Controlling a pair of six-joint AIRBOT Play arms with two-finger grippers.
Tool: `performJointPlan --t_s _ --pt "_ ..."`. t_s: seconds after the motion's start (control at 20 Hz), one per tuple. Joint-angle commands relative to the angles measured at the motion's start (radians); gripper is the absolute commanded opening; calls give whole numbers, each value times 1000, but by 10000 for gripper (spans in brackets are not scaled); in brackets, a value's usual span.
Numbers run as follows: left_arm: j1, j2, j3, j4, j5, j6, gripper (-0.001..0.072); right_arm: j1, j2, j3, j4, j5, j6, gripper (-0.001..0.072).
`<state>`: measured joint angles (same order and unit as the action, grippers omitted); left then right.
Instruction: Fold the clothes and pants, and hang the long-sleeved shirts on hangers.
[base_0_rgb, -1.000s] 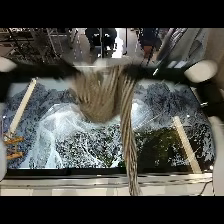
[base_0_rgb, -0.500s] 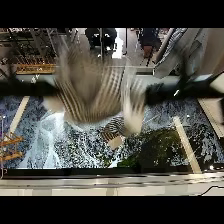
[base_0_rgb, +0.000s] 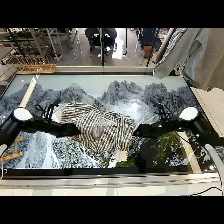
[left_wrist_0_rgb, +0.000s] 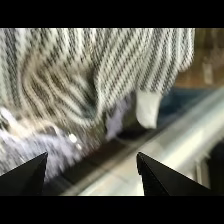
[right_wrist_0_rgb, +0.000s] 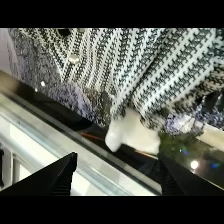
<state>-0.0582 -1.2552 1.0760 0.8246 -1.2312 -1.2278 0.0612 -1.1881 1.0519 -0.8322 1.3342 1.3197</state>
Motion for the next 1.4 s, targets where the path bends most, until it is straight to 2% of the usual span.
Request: performJointPlan --t_s 0.0,0.1,0.15,0.2,0.35,0.4,0.5,0.6,0.7,0.75,0.8,0.85,1.0,1.1,1.2,1.35 --pt "-55 -80 98 47 194 58 607 158 -2 -24 -21 -243 101 570" --pt "-84 -173 214 163 205 35 621 257 -31 -19 -29 -406 150 570" --pt "-94 -224 267 243 190 -3 645 287 -56 -12 -43 -443 173 569" --pt "-103 -277 313 275 158 0 701 310 -89 -2 -50 -460 190 569" --pt "-143 -418 411 243 74 46 704 332 -188 43 -61 -463 222 567" --pt "-156 -454 428 249 76 45 634 332 -212 53 -63 -461 243 566" --pt "-160 -489 442 247 56 41 30 333 -241 63 -62 -458 283 505" --pt "-143 -466 460 221 -19 71 22 332 -248 63 -64 -460 296 509" --pt "-113 -381 487 129 -122 161 21 335 -248 64 -64 -462 295 526" --pt "-101 -327 495 79 -156 182 21 341 -248 64 -66 -464 288 590" --pt "-94 -265 497 36 -172 189 21 353 -248 64 -71 -465 283 611" --pt "-95 -210 497 11 -179 189 21 370 -249 66 -83 -474 283 667" --pt "-107 -102 497 -34 -201 187 22 420 -249 66 -86 -556 295 667" --pt "-119 -78 497 -63 -216 168 22 441 -249 66 -86 -600 338 665" --pt "-122 -77 497 -140 -240 170 22 453 -256 66 -82 -617 411 663" --pt "-122 -77 496 -234 -240 170 22 480 -293 66 -85 -638 541 613"
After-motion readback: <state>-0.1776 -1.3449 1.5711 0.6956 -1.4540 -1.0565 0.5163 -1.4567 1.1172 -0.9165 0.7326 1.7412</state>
